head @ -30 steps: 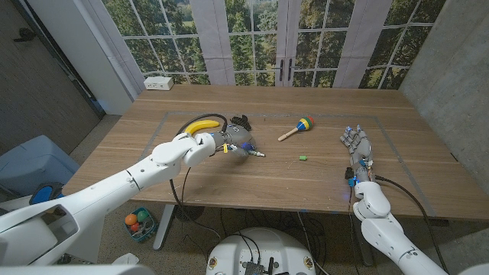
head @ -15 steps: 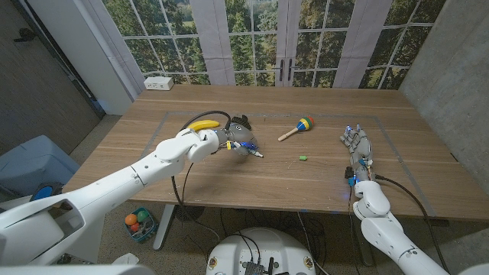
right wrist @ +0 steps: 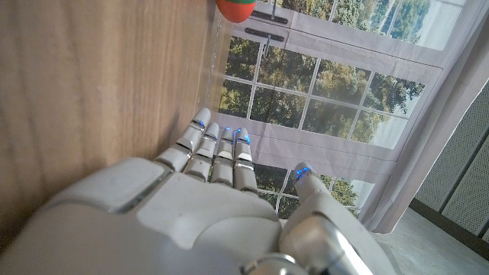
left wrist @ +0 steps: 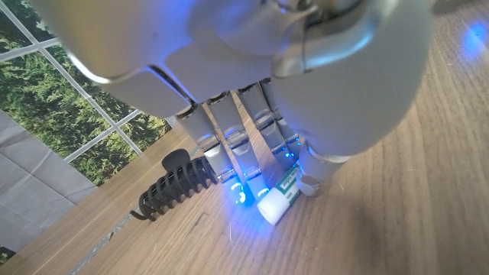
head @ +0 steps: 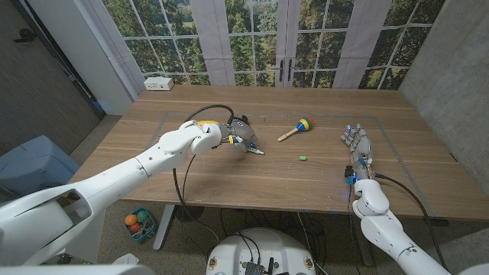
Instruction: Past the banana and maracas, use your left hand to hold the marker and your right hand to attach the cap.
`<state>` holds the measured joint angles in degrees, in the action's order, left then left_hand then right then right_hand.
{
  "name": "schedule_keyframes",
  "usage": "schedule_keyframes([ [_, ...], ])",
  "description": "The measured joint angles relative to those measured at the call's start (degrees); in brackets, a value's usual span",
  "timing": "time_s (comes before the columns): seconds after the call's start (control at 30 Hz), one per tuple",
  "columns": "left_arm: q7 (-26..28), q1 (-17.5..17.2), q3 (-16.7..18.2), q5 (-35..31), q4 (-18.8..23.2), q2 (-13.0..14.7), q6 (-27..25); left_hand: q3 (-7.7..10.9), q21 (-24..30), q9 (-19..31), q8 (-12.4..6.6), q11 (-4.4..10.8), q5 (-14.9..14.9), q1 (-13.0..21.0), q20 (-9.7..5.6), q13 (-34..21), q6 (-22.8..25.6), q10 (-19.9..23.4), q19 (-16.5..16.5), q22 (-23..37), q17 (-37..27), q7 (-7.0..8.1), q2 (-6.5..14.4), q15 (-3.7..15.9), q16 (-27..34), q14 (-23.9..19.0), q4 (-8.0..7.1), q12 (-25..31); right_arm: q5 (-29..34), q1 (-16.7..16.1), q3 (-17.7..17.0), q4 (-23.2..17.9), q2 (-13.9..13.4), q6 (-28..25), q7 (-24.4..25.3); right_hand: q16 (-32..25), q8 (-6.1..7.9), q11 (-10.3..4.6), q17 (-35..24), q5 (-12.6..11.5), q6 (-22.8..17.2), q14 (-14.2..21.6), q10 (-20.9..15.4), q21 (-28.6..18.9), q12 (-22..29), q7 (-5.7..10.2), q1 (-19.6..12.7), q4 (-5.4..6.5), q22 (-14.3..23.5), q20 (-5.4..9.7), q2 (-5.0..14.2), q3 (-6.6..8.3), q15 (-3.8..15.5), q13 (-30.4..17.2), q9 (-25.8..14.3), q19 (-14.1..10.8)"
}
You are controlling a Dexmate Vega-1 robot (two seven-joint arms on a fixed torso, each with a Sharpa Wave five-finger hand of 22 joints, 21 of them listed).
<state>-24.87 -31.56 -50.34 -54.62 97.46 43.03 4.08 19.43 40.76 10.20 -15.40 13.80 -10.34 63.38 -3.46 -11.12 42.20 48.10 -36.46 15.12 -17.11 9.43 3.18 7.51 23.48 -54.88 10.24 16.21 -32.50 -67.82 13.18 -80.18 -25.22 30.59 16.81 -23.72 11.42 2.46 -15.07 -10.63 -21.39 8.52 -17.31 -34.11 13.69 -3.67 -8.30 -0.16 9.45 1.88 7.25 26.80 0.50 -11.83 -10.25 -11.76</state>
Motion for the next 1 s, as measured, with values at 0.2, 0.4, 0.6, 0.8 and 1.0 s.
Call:
schedule_keyframes([
  [0.2, 0.0, 0.5, -0.1, 0.2, -1.0, -0.4, 1.0, -0.79, 5.8, -2.2, -1.14, 0.92, 0.2, 3.4, -0.30, 0.0, 0.9, 2.0, -3.1, 2.9, -3.4, 0.93, -1.5, 1.21, 2.7, -2.6, 0.16, 2.2, 0.8, 0.2, 0.1, 0.2, -0.2, -0.4, 0.8, 0.0, 0.00, -0.01, 0.1, 0.0, -0.2, 0.4, 0.0, 0.0, 0.0, 0.23, 0.0, 0.00, 0.0, -0.15, 0.00, 0.00, -0.01, 0.0, 0.0, -0.2],
  [0.4, 0.0, 0.6, -0.1, -0.2, -1.0, -0.7, 1.6, -1.34, 9.9, -2.2, -0.91, -1.03, 0.2, 4.7, -0.68, -0.1, 1.1, 4.3, -4.7, 5.1, -4.8, -0.56, -1.6, 1.40, 3.0, -3.6, -0.25, 2.3, 1.2, 0.2, 0.1, 0.2, -0.4, -0.6, 1.4, 0.0, 0.00, -0.21, 0.0, 0.0, -0.2, 0.8, -0.2, 0.0, 0.0, 0.23, 0.0, 0.00, 0.0, -0.14, 0.00, 0.00, 0.21, 0.0, 0.0, -0.6],
  [0.6, 3.3, 0.0, -0.1, -1.0, -1.0, -0.7, 2.2, -0.88, 18.1, -2.2, -5.22, -3.69, -1.2, 8.3, -1.00, -4.4, 3.5, 10.5, -6.3, 7.7, -5.7, -2.92, -3.4, -0.66, 3.5, -5.8, 0.35, 2.9, 1.5, 0.0, -0.1, 0.2, -0.6, -0.9, 2.0, 0.0, 0.00, -0.21, 0.0, 0.0, -0.7, 1.1, -0.2, 0.2, 0.0, 0.30, 0.0, -0.17, 0.0, -0.55, 0.00, -0.17, -0.10, 0.0, 0.0, -1.0],
  [0.8, 7.8, -0.9, -0.2, -0.5, -1.8, -0.5, 3.1, -0.80, 26.6, 0.1, -8.29, -6.18, -2.7, 11.7, -1.17, -4.4, 15.5, 13.7, -7.4, 11.2, -5.7, -5.84, -6.6, -2.45, 3.4, -5.5, 0.43, 7.1, 2.0, -0.4, -0.2, -0.1, -0.8, -1.3, 2.8, -0.2, 0.00, -0.31, 0.0, 0.0, -1.1, 1.8, -0.9, 0.3, 0.0, 0.31, 0.0, -0.32, 0.0, -0.43, 0.00, -0.32, -0.17, 0.0, 0.0, -1.3],
  [1.0, 10.9, -1.5, -0.7, 1.6, -2.9, -0.8, 3.4, -0.50, 32.2, 4.9, -9.60, -6.90, -4.7, 16.7, -1.47, -4.4, 19.3, 14.7, -8.7, 11.8, -6.0, -6.98, -5.5, -6.39, 1.6, -3.8, 0.38, 8.2, 2.9, -0.8, -0.3, -0.5, -1.0, -1.7, 3.9, -0.4, 0.00, -0.31, 0.0, 0.0, -1.7, 2.7, -1.3, 0.4, 0.0, 0.39, 0.0, -0.32, 0.0, -0.64, 0.00, -0.32, -0.19, 0.0, 0.0, -2.2],
])
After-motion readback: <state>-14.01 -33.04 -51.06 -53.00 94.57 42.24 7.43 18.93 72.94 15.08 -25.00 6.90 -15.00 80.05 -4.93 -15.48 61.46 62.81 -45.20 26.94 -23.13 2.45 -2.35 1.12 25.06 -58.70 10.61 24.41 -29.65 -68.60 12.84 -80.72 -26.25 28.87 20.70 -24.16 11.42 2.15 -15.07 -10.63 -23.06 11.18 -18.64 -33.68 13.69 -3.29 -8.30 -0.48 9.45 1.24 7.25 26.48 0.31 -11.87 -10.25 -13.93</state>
